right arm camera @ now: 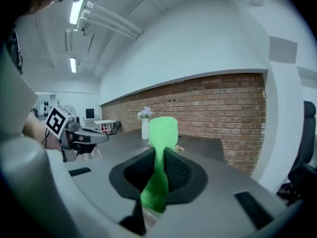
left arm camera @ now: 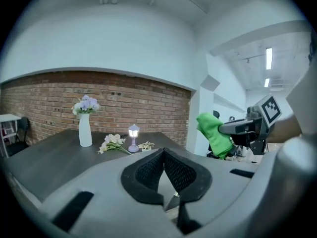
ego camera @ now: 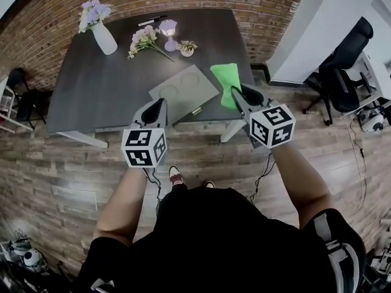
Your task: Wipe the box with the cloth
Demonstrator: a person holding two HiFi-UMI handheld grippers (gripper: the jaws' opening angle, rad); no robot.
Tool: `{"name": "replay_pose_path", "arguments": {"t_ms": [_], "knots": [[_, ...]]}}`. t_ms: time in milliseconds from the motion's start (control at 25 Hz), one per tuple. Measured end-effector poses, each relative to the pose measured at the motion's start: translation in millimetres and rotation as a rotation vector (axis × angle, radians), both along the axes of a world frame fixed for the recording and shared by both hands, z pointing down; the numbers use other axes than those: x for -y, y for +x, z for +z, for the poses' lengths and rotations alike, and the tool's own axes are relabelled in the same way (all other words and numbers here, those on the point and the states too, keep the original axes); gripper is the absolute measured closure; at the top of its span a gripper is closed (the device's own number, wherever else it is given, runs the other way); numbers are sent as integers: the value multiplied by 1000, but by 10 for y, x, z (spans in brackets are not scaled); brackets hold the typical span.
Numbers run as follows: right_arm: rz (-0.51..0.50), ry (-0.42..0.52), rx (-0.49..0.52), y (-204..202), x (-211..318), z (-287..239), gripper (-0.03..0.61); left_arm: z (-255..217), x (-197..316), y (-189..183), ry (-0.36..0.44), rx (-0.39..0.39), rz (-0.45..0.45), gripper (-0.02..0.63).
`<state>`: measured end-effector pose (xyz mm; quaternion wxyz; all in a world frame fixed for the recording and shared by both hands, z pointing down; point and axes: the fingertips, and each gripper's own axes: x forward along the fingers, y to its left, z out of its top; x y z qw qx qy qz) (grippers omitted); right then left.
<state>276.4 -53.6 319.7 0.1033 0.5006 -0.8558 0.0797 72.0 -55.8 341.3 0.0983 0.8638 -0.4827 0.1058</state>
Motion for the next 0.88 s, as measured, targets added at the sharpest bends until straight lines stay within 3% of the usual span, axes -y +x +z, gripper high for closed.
{"name": "replay_pose_path", "arguments": {"t_ms": [160,520,880], "knots": [[-12,26,-5,46,-98,-32,526,-276,-144,14,46,9,-43,606],[-45,86,-20,-205,-179,-165,526,-505,-291,34,110,14,-23,606],[-45,121,-57,-641,-117,-361,526,-639,-271,-420,138,-23,-23,606]]}}
